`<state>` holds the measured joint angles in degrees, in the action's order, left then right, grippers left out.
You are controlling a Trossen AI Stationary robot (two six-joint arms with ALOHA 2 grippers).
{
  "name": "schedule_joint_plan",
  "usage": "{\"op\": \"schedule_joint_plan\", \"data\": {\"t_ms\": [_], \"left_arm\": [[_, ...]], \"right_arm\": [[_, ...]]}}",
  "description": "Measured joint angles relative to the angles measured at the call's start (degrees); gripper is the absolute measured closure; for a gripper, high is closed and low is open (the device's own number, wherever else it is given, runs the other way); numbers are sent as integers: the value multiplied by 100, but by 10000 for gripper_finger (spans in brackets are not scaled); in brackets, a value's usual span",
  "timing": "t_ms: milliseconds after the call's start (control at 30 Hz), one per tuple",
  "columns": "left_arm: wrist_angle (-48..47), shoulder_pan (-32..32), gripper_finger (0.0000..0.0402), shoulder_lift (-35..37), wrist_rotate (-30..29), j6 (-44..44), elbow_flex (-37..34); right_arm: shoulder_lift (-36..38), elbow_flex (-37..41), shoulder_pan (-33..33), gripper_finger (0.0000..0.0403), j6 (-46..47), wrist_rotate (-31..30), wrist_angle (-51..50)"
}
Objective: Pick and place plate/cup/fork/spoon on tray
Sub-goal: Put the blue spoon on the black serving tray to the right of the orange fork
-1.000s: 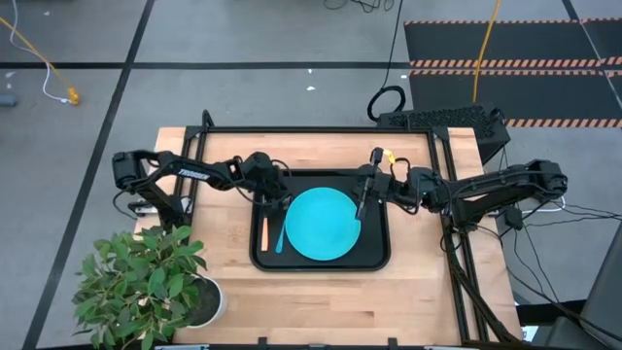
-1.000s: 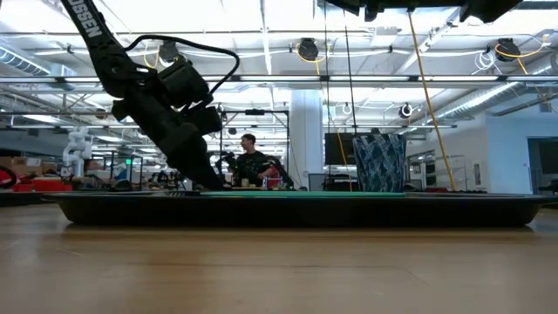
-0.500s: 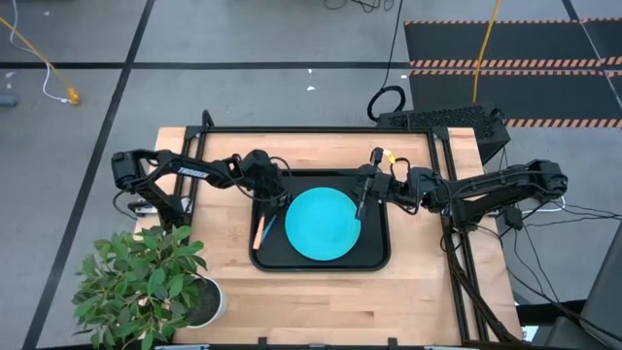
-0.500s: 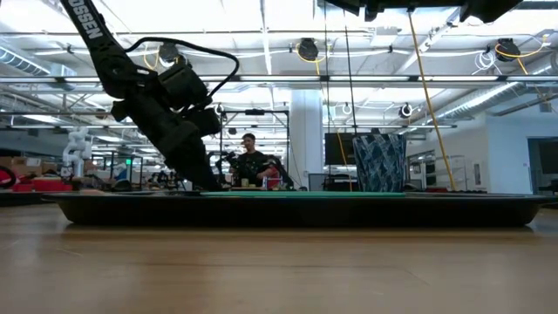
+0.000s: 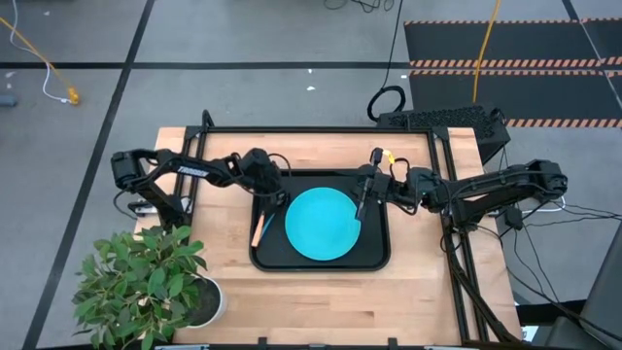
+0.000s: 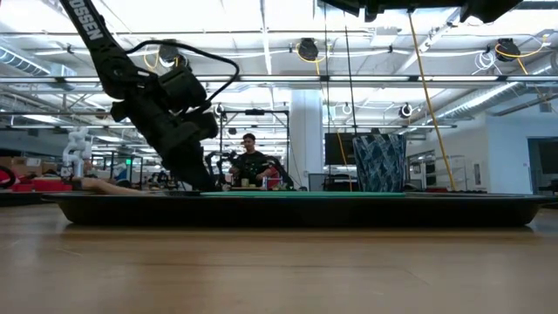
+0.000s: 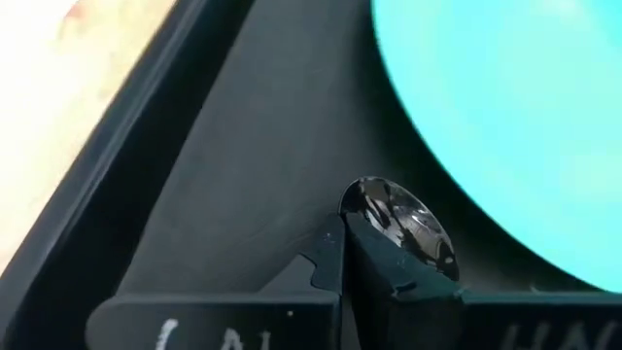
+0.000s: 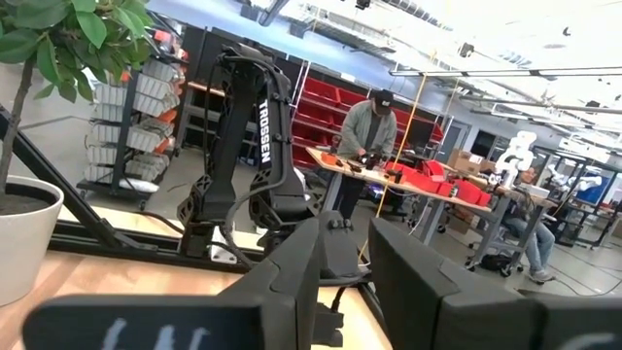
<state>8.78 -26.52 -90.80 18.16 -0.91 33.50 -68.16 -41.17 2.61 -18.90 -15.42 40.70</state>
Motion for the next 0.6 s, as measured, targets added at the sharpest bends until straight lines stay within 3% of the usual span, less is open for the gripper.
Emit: {"op": "schedule_joint_plan", "data": {"t_ms": [600], "left_arm": [[16,136,397,0,-458,1387,0]], "right_arm": [[0,0,0,316,7,0,-56]]}}
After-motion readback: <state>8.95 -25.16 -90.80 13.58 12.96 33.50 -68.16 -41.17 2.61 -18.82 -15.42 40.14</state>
